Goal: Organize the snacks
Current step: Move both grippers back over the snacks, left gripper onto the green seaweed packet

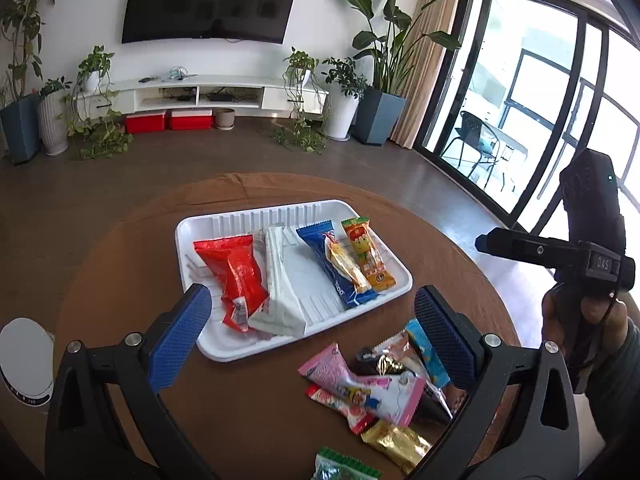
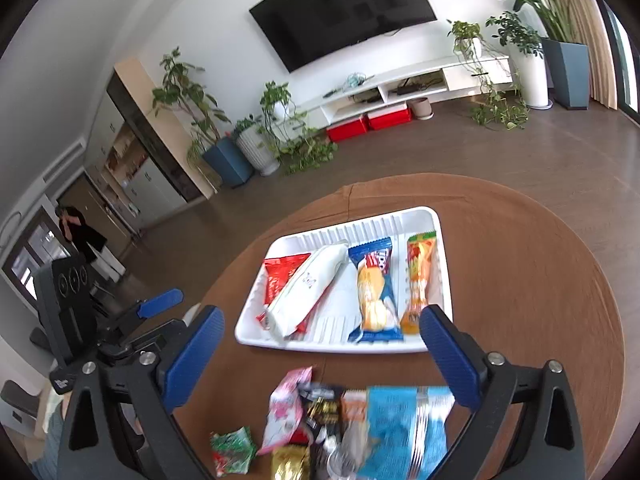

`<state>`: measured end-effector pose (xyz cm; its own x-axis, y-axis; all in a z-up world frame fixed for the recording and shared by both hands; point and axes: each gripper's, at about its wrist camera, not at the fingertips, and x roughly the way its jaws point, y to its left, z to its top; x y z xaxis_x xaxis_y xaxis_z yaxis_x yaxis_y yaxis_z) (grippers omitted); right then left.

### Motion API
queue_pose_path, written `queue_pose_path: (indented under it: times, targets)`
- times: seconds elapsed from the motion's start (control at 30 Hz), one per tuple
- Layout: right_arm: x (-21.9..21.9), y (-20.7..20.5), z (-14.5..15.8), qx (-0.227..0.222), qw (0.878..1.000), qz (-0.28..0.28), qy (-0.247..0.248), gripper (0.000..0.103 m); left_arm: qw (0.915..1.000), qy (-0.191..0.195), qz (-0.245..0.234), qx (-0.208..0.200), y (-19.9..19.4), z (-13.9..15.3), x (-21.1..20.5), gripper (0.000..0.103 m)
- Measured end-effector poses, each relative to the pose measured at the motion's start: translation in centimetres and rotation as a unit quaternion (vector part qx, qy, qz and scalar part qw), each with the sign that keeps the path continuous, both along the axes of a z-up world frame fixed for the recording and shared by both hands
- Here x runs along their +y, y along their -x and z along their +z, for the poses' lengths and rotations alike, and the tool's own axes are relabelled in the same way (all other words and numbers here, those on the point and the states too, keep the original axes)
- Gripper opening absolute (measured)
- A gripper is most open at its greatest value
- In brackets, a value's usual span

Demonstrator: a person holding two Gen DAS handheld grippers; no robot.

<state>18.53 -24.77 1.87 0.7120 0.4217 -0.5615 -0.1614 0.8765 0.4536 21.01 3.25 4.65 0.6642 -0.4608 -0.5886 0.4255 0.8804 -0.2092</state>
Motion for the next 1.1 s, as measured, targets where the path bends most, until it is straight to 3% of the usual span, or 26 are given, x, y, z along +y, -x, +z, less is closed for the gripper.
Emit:
queue_pose_path:
  times: [0.27, 0.5, 0.67, 0.87, 1.1]
  targets:
    - [1.0, 10.1, -3.2, -0.006, 0.999, -0.016, 0.039, 0.101, 0.9981, -0.055, -0.017, 0.022, 9.5, -4.5, 0.5, 0.103]
    - [1.1, 15.5, -7.4, 0.034, 0.998, -0.038, 0.024, 0.099, 0.9899, -0.12, -0.015, 0.073, 12.6, -10.4, -0.7, 0.103]
    - [1.7, 16.8, -9.0, 0.055, 0.997, -0.034, 0.05, 0.086, 0.9873, -0.138, -0.033, 0.072, 12.4, -11.0, -1.4, 0.103]
    - [1.7, 17.2, -9.7, 0.067, 0.996, -0.035, 0.051, 0.08, 0.9783, -0.18, -0.059, 0.083, 10.6, -11.5, -2.0, 0.103]
    - [1.7, 17.3, -9.9, 0.076, 0.995, -0.033, 0.055, 0.076, 0.9726, -0.196, -0.078, 0.098, 9.4, -12.4, -2.2, 0.103]
